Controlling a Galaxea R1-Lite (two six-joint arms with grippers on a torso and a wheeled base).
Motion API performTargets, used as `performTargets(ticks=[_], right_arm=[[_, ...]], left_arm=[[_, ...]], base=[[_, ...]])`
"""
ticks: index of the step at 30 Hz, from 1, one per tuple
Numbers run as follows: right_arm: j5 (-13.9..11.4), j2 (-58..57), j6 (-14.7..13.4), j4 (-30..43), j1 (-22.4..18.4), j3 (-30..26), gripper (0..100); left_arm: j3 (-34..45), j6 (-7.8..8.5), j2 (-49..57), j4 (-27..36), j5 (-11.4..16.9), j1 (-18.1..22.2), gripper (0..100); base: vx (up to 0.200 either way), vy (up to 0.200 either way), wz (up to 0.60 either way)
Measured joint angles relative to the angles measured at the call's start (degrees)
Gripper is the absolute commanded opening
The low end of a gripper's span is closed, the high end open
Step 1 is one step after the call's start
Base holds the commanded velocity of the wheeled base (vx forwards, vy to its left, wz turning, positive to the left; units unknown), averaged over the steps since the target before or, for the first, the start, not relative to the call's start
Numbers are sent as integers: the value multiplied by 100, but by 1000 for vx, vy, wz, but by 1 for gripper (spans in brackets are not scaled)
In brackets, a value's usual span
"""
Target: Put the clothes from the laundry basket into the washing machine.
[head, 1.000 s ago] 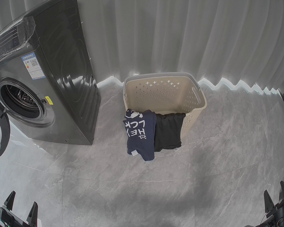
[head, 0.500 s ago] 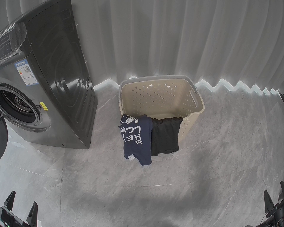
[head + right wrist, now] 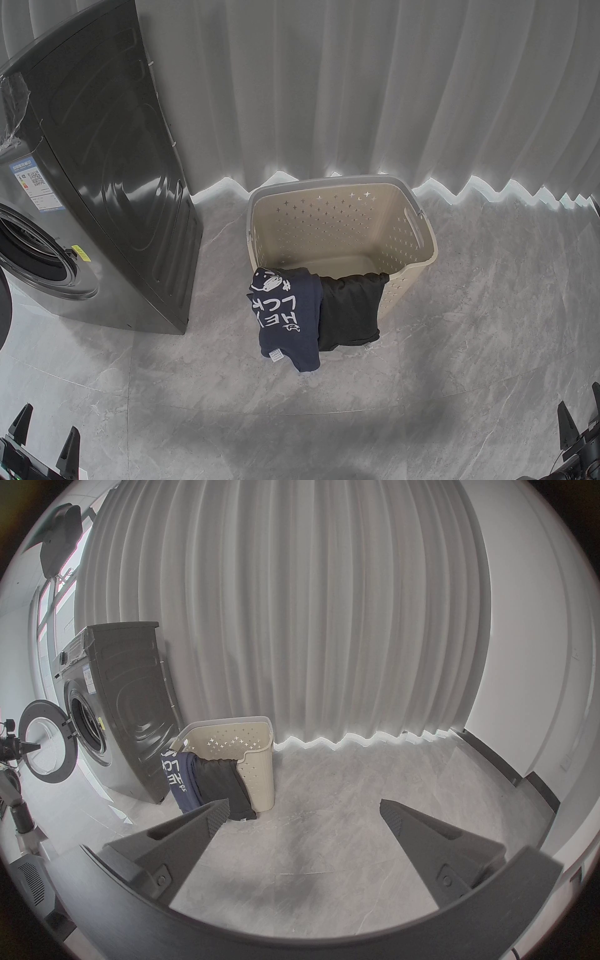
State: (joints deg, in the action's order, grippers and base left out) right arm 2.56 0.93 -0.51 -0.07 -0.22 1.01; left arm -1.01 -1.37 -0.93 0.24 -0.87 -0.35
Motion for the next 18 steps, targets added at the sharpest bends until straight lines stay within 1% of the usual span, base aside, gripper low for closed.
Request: performTargets(ticks=[2, 10, 17, 18], right_arm=[[0, 0, 2, 0, 11, 0, 100], [0, 0, 2, 0, 4, 0, 100], [0, 0, 7, 0, 4, 0, 100], [-2, 0, 9, 0, 4, 0, 100]], left_arm=[[0, 11, 0, 2, 0, 2, 100], [0, 0, 0, 2, 7, 2, 100], [0, -11, 0, 2, 0, 0, 100], [0, -9, 0, 0, 0, 0, 100]], base=[[200, 0, 0], [0, 0, 0], [0, -200, 0], [0, 0, 0]])
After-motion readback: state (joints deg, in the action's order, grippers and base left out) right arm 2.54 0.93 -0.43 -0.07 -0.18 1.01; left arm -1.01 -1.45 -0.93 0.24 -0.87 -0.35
